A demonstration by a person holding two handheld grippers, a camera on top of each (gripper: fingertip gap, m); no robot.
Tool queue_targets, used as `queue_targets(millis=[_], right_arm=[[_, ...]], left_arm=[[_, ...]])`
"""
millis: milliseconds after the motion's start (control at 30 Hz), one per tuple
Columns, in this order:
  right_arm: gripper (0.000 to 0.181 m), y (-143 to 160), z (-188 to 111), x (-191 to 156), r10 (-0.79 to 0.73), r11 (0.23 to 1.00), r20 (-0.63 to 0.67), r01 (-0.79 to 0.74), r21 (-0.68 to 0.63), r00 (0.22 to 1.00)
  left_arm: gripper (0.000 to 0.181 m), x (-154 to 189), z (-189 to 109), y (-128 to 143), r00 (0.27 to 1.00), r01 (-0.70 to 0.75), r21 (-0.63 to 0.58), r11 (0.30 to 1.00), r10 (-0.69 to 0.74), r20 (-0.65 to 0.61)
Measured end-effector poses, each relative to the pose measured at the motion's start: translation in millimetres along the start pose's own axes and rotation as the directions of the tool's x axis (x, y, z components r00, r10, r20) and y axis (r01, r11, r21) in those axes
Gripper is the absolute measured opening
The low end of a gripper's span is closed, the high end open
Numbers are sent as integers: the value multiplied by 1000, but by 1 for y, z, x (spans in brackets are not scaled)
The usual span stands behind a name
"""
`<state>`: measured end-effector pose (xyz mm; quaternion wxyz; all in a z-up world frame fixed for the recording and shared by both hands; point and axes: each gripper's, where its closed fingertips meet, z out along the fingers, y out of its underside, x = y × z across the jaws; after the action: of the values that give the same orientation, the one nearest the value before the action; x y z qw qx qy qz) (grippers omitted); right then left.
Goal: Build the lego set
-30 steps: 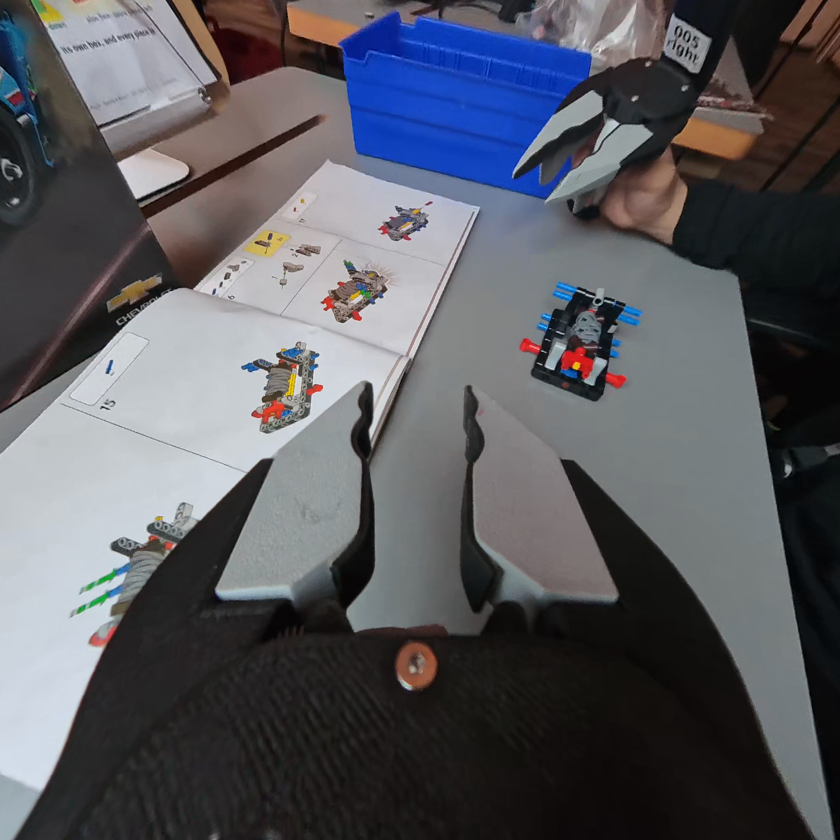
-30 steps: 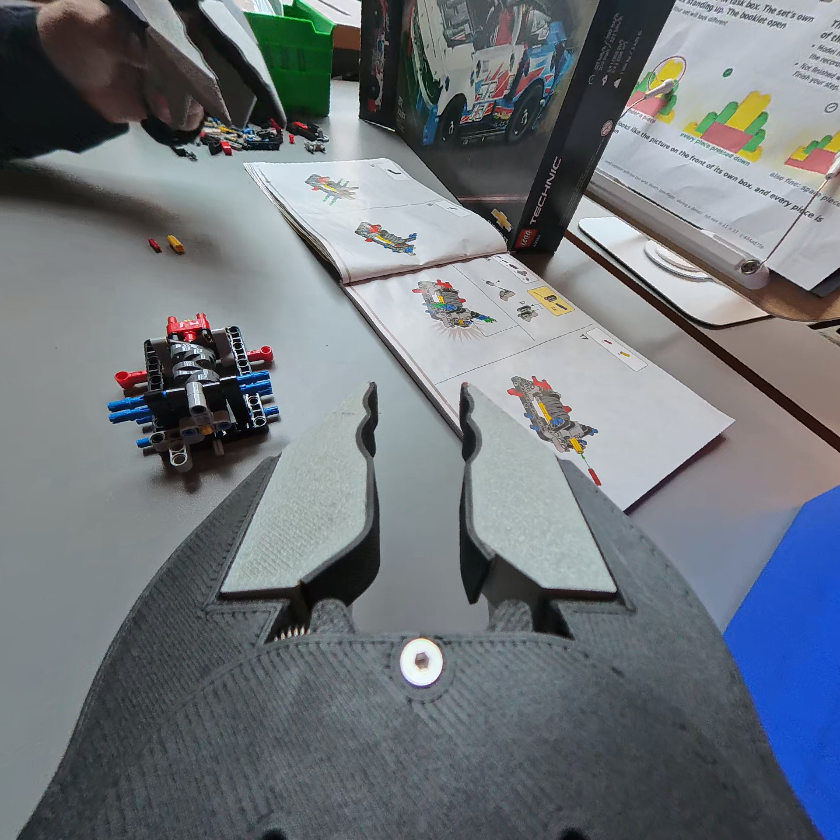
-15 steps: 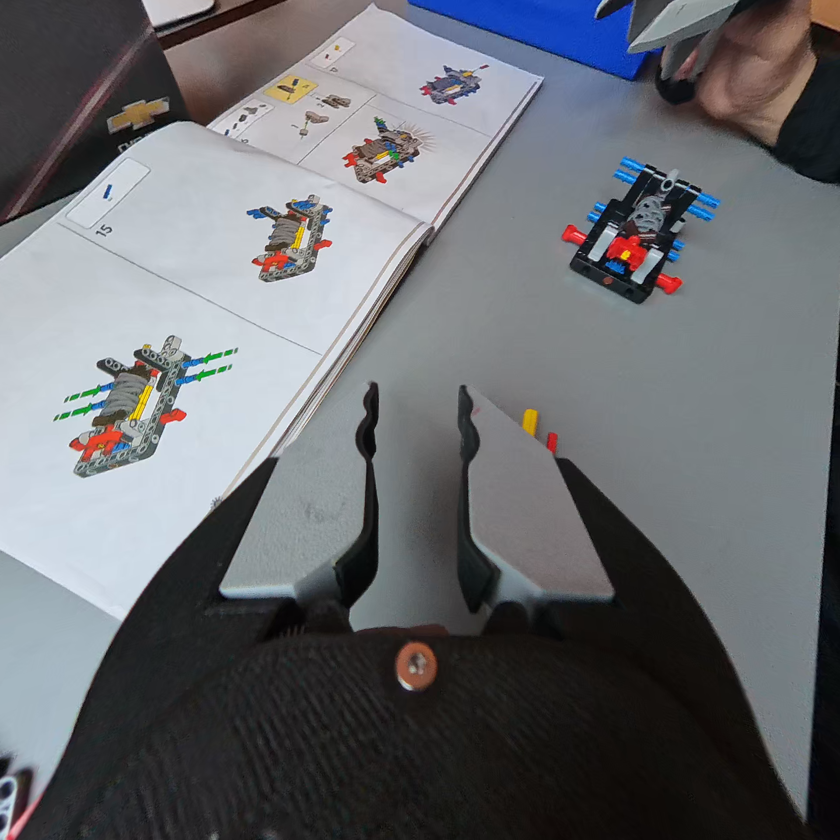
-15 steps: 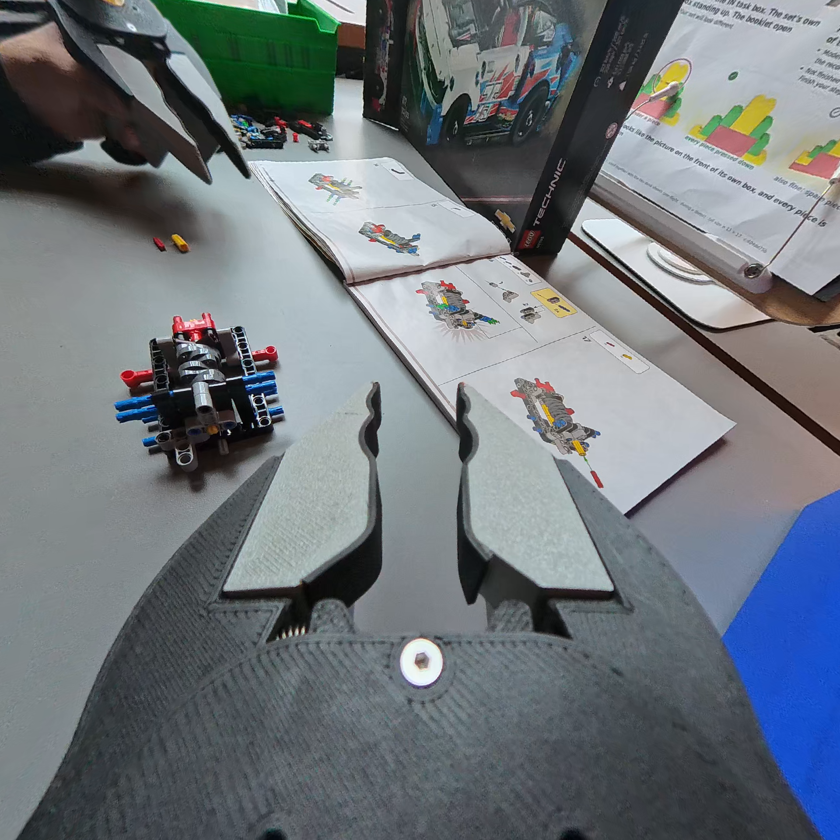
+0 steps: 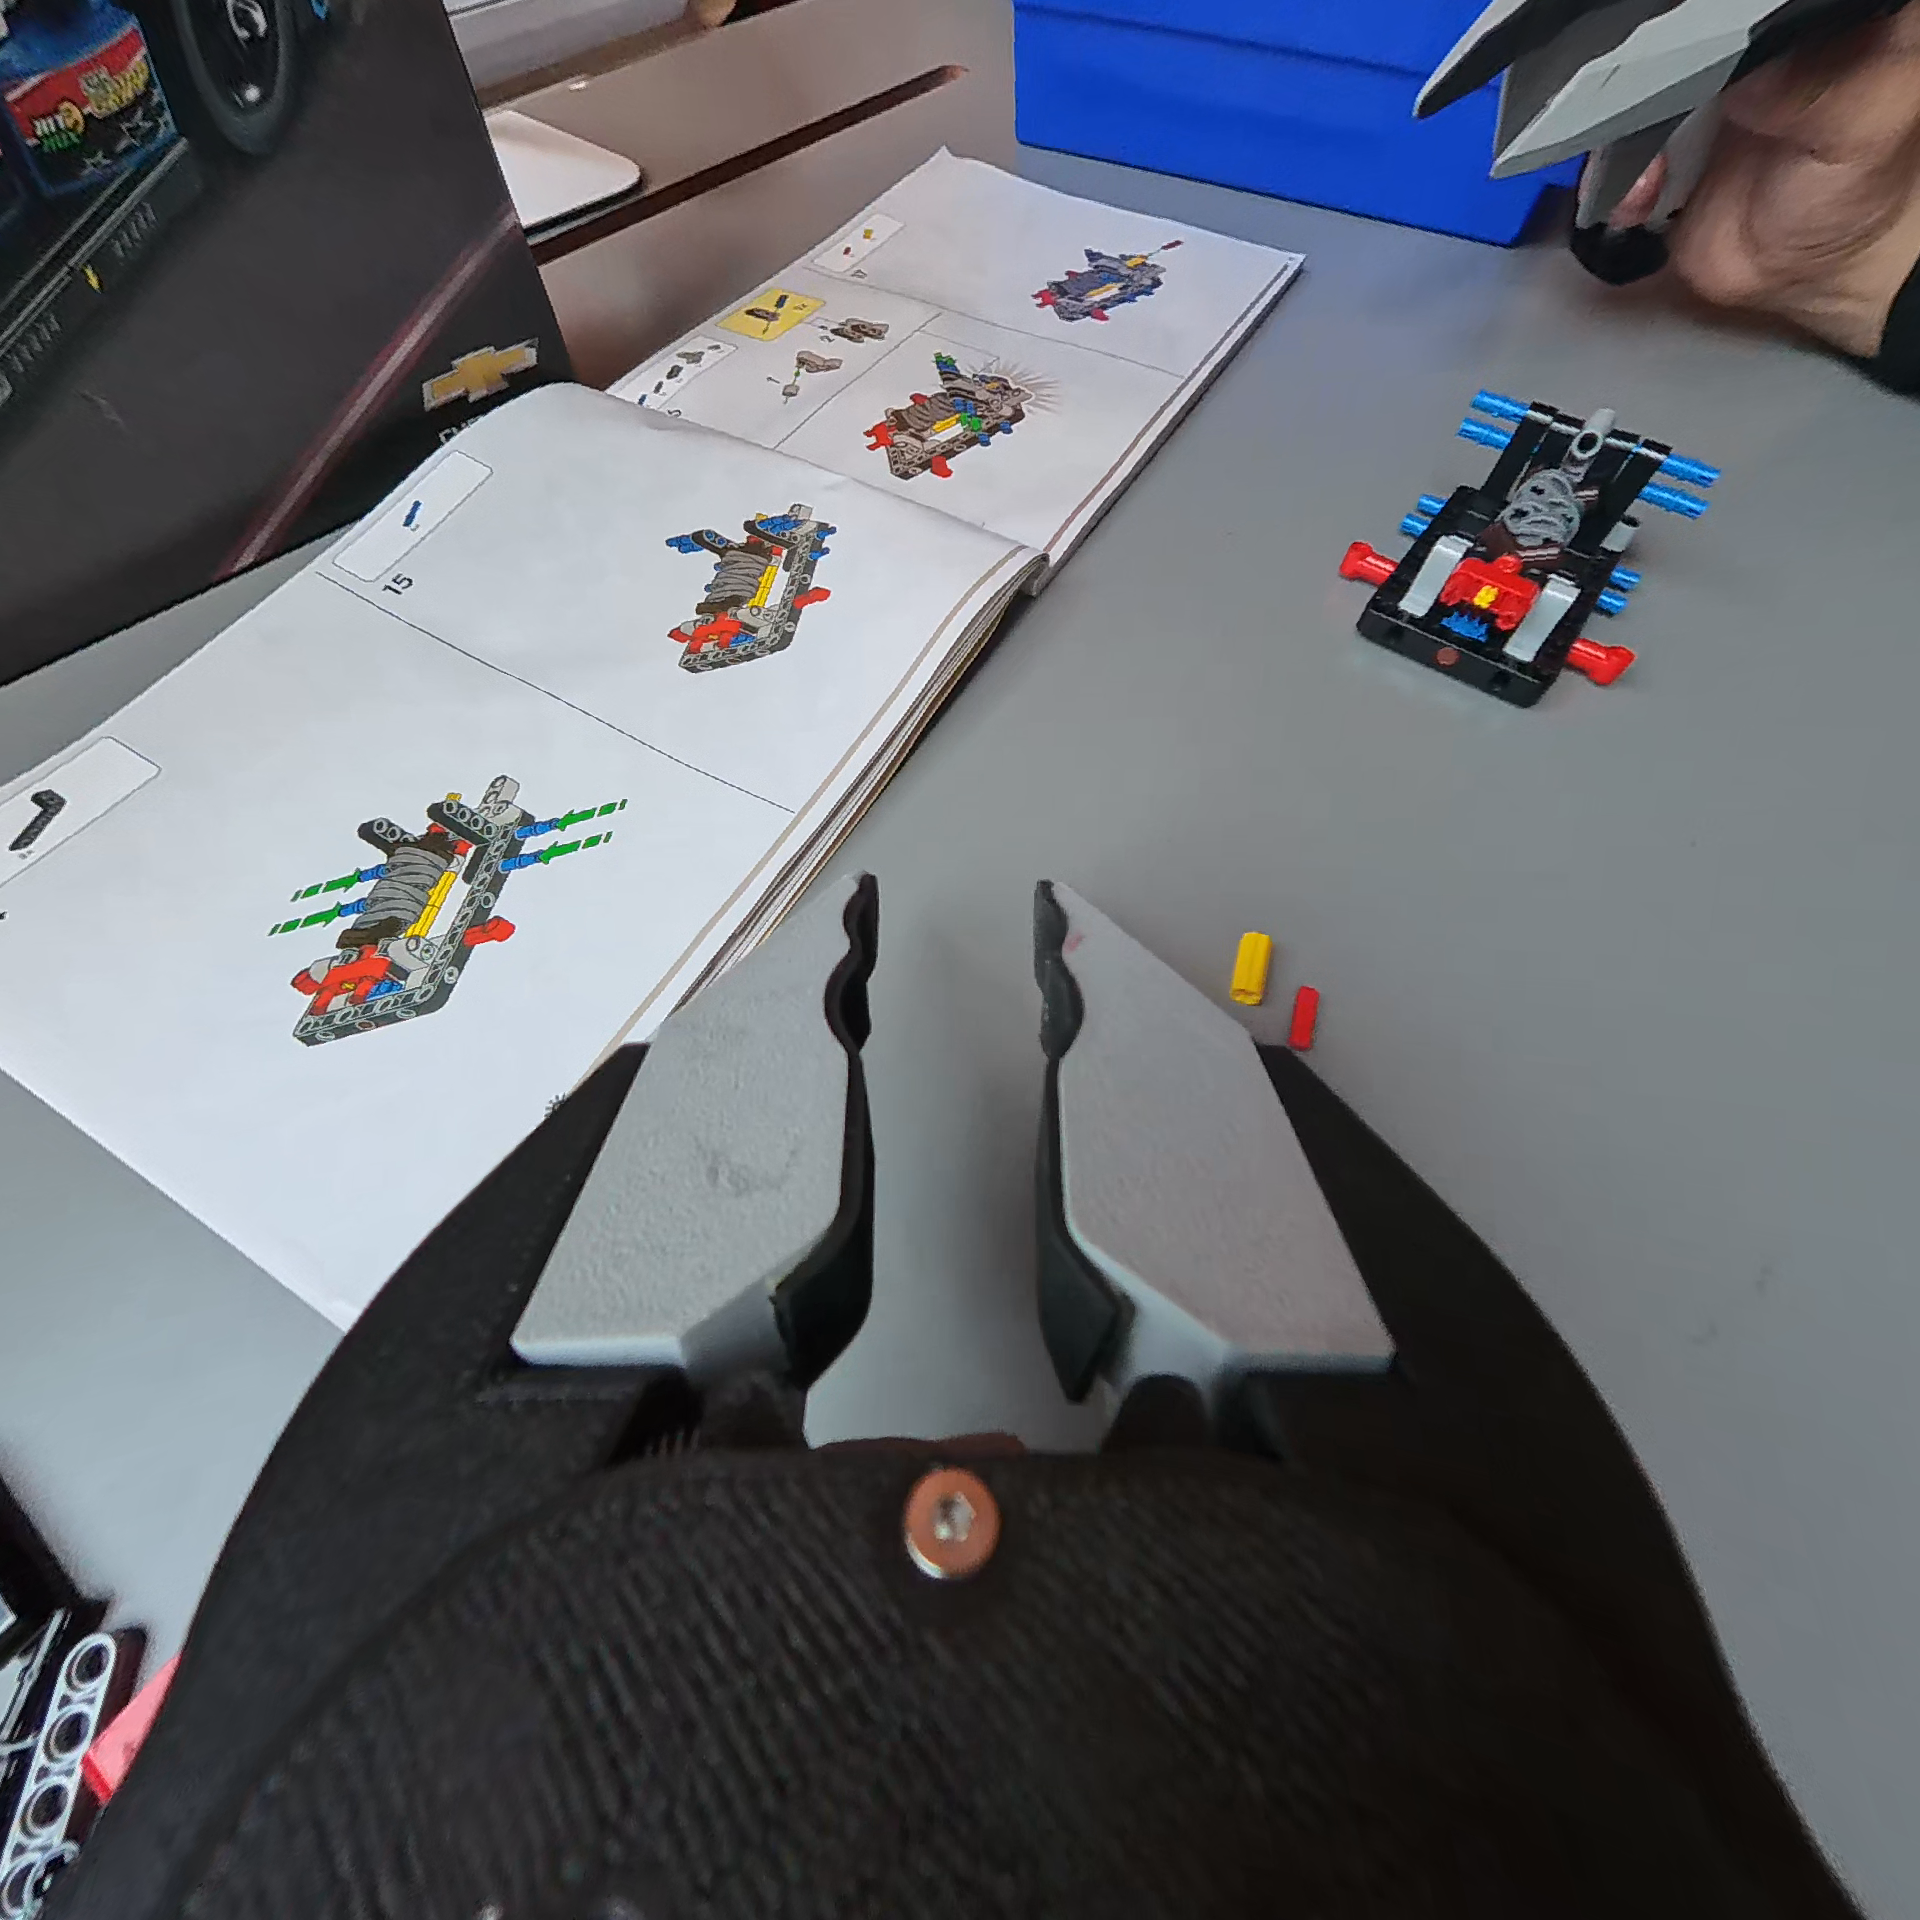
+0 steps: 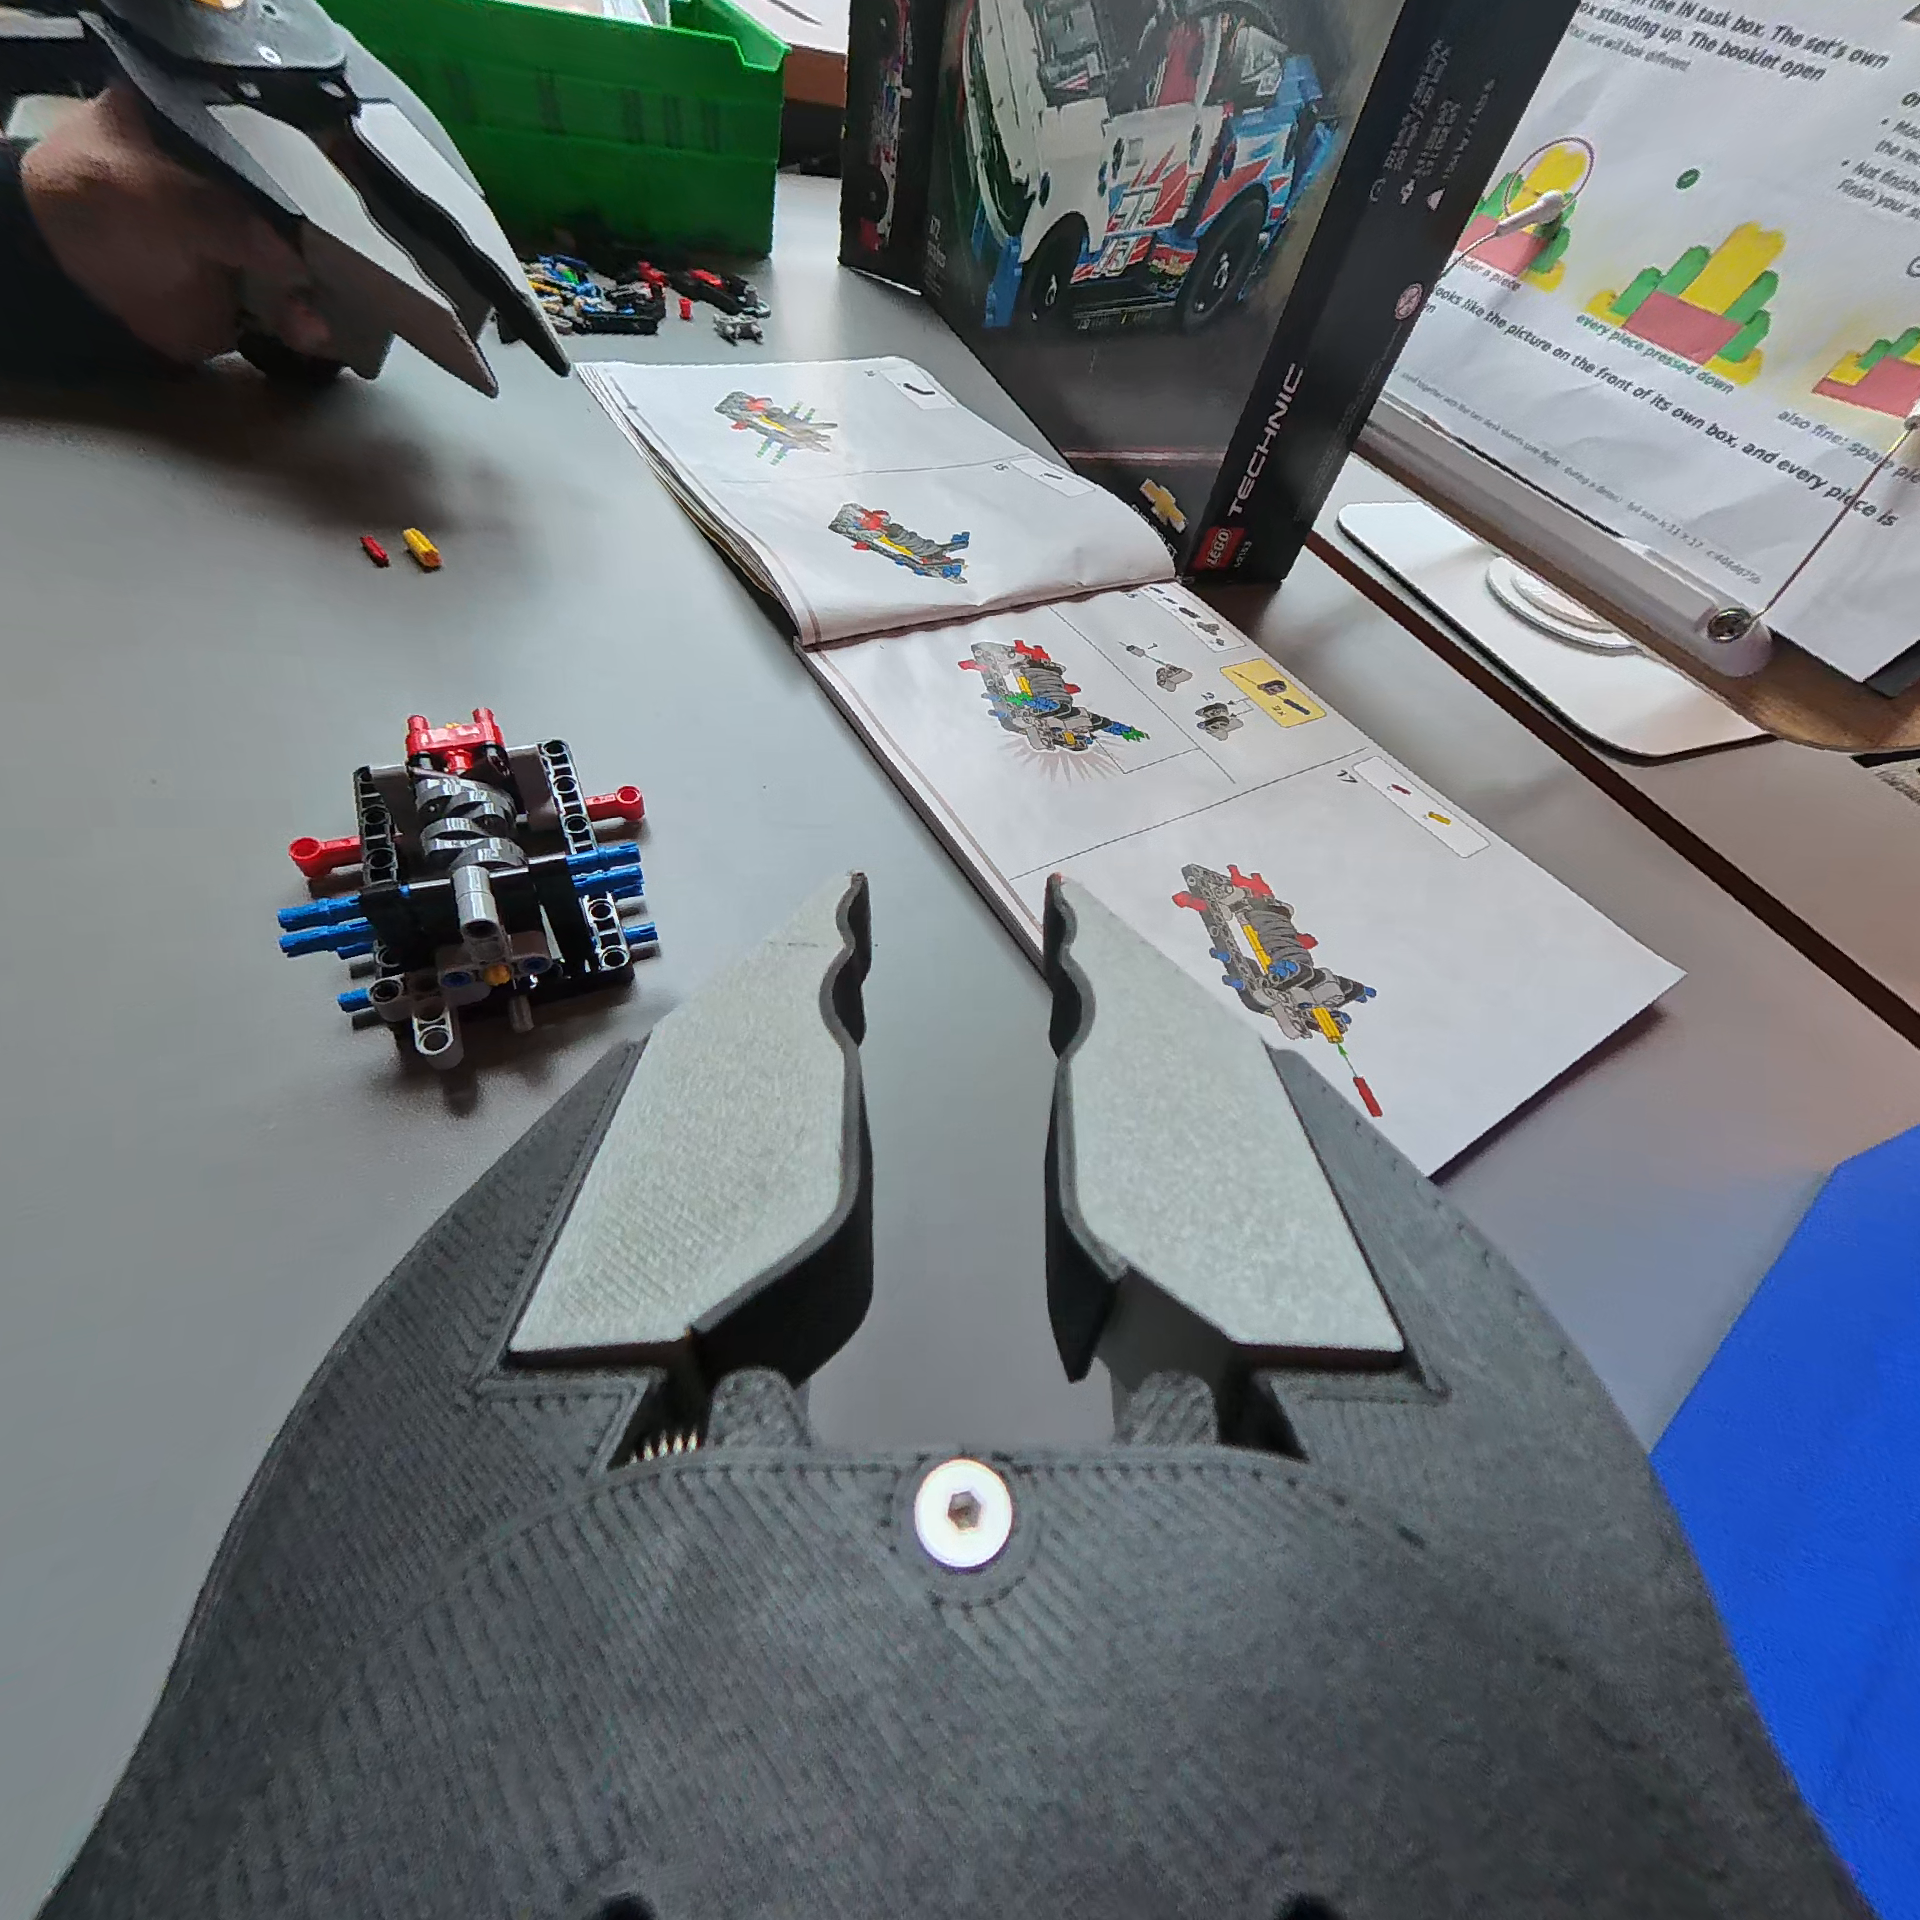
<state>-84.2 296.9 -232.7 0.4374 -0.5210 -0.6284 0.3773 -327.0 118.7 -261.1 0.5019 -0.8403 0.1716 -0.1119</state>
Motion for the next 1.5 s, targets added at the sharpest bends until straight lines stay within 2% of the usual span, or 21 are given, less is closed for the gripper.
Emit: queue_targets(millis=[867,1233,1300,1400,1500], right_arm=[[26,5,14,-10,-6,999,59,8,-36,998],[36,1,14,-26,15,1000,147,-12,-20,989],[42,-1,10,-36,40,999,190,-39,-6,981],[44,-8,0,-63,77,996,286,-86,19,955],[44,-9,-4,-89,56,998,323,-67,22,945]], left_arm=[[25,6,-1,-8,997,-26,54,998,29,-66],[25,5,2,-9,998,-39,47,998,41,-54],[28,16,7,-18,995,-30,65,997,36,-93],[33,54,21,-38,972,-20,35,999,28,-233],[38,96,41,-56,933,-69,-7,998,62,-355]])
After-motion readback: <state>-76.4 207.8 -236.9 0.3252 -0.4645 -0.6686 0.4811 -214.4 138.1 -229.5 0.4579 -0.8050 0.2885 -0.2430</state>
